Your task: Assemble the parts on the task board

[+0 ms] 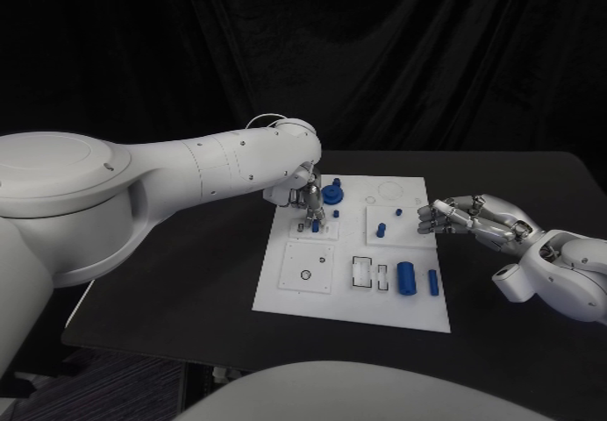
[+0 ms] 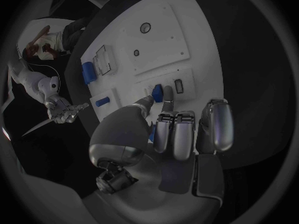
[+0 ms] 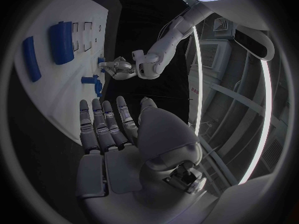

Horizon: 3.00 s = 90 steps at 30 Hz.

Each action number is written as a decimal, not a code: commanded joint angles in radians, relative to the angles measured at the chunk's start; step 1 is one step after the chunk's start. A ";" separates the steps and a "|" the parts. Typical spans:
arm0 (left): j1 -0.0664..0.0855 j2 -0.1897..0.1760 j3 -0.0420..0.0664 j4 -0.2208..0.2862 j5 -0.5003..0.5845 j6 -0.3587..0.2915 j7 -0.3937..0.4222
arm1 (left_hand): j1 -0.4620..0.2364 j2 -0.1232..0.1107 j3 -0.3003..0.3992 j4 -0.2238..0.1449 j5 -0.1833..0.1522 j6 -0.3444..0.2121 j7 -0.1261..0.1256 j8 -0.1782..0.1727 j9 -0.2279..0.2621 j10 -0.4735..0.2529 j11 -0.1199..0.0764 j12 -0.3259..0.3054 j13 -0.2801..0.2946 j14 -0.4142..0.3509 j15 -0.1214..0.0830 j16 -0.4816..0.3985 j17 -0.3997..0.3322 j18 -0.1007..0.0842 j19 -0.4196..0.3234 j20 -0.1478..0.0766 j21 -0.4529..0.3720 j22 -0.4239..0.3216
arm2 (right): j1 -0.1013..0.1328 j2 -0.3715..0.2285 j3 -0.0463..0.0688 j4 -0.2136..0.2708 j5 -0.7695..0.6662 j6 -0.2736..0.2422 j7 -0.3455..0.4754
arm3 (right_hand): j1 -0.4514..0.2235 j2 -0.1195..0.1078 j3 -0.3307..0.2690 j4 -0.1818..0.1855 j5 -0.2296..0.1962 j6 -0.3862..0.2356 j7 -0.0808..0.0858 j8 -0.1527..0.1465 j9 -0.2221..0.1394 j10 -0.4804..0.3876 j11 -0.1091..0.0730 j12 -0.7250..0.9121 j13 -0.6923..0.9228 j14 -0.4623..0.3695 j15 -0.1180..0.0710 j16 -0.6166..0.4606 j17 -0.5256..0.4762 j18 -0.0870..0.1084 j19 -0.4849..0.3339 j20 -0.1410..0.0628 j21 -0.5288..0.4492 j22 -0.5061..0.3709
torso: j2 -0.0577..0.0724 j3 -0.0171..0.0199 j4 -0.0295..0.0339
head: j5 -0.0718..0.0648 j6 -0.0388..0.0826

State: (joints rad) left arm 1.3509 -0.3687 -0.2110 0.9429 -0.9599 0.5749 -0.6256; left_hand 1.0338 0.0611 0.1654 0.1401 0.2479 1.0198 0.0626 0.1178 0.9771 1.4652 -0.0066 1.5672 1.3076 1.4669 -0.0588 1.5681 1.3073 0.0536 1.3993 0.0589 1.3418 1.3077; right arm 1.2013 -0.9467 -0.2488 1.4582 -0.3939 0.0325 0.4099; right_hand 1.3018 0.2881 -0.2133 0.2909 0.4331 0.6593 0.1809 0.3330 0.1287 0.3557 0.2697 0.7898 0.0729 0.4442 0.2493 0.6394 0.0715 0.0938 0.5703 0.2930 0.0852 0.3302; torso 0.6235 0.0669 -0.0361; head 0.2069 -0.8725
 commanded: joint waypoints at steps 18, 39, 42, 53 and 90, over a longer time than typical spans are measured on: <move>-0.004 0.001 0.001 0.015 -0.005 0.022 0.011 | 0.009 -0.004 0.051 -0.042 0.066 0.024 -0.013 0.007 0.011 0.106 -0.009 0.004 0.263 0.104 -0.003 0.003 0.264 0.014 0.002 -0.007 -0.001 0.106 | -0.001 0.007 0.001 -0.008 -0.002 0.036 -0.038 | 0.012 -0.002 0.003 -0.001 0.004 0.006 0.083 0.004 0.001 0.002 -0.006 0.002 -0.002 0.000 -0.002 0.006 -0.001 0.015 0.006 -0.003 0.004 -0.002 | 0.000 -0.0003 0.0006 | 0.002 0.000; -0.007 -0.039 0.000 0.067 -0.005 -0.091 -0.001 | -0.012 -0.054 0.274 -0.194 0.135 0.049 -0.029 0.023 0.056 0.106 -0.026 0.004 0.263 0.104 -0.020 0.003 0.264 0.008 0.027 -0.025 0.012 0.129 | -0.001 0.011 0.001 -0.017 -0.002 0.047 -0.057 | 0.018 -0.003 0.007 -0.002 0.005 -0.001 0.083 0.003 0.000 -0.007 -0.004 -0.001 -0.005 -0.011 0.001 0.005 -0.003 0.013 -0.001 -0.002 0.000 -0.006 | -0.001 -0.0003 0.0005 | 0.005 0.000; -0.007 -0.052 0.000 0.081 -0.006 -0.121 -0.002 | -0.016 -0.058 0.296 -0.210 0.139 0.049 -0.031 0.030 0.065 0.106 -0.028 0.004 0.263 0.104 -0.023 0.003 0.264 0.008 0.028 -0.026 0.010 0.129 | -0.001 0.010 0.001 -0.017 -0.002 0.046 -0.058 | 0.018 -0.003 0.007 -0.002 0.005 -0.001 0.083 0.003 0.000 -0.007 -0.004 -0.001 -0.005 -0.011 0.001 0.005 -0.003 0.013 -0.001 -0.002 0.000 -0.006 | -0.001 -0.0004 0.0001 | 0.005 0.000; -0.007 -0.122 0.000 0.166 0.051 -0.285 0.009 | -0.027 -0.064 0.321 -0.230 0.143 0.053 -0.033 0.045 0.083 0.106 -0.033 0.004 0.263 0.104 -0.027 0.003 0.264 0.009 0.031 -0.030 0.007 0.129 | -0.001 0.003 0.001 -0.015 -0.002 0.039 -0.059 | 0.019 -0.003 0.008 -0.002 0.006 -0.003 0.084 0.003 -0.001 -0.009 -0.003 -0.001 -0.005 -0.013 0.001 0.005 -0.003 0.012 -0.002 -0.002 -0.001 -0.007 | -0.002 -0.0001 0.0010 | -0.001 0.000; -0.091 -0.326 0.000 0.478 -0.010 -0.858 0.166 | -0.072 -0.065 0.326 -0.195 0.156 0.047 -0.036 0.072 0.116 0.106 -0.035 0.004 0.263 0.104 -0.031 0.003 0.264 0.014 0.024 -0.035 -0.019 0.117 | -0.001 -0.022 0.001 0.014 -0.002 -0.013 -0.039 | 0.022 -0.006 0.008 -0.002 0.006 -0.006 0.081 0.002 -0.002 -0.011 0.000 -0.001 -0.006 -0.016 0.003 0.007 -0.003 0.011 -0.004 -0.002 -0.002 -0.008 | -0.002 0.0015 -0.0002 | -0.010 0.000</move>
State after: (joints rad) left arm 1.2653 -0.6909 -0.2122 1.4111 -0.9164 -0.1796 -0.5199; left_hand 0.9652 -0.0127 0.4850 -0.0550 0.3998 1.0703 0.0305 0.1858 1.0921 1.4653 -0.0349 1.5672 1.3076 1.4670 -0.0804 1.5681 1.3073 0.0536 1.4262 0.0248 1.3224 1.3073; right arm 1.2012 -0.9661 -0.2489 1.4678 -0.3940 0.0400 0.3697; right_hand 1.3135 0.2842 -0.2106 0.2882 0.4331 0.6593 0.1809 0.3330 0.1282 0.3481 0.2698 0.7897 0.0686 0.4333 0.2529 0.6428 0.0699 0.0938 0.5703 0.2930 0.0852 0.3228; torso 0.6231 0.0680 -0.0379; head 0.2003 -0.8725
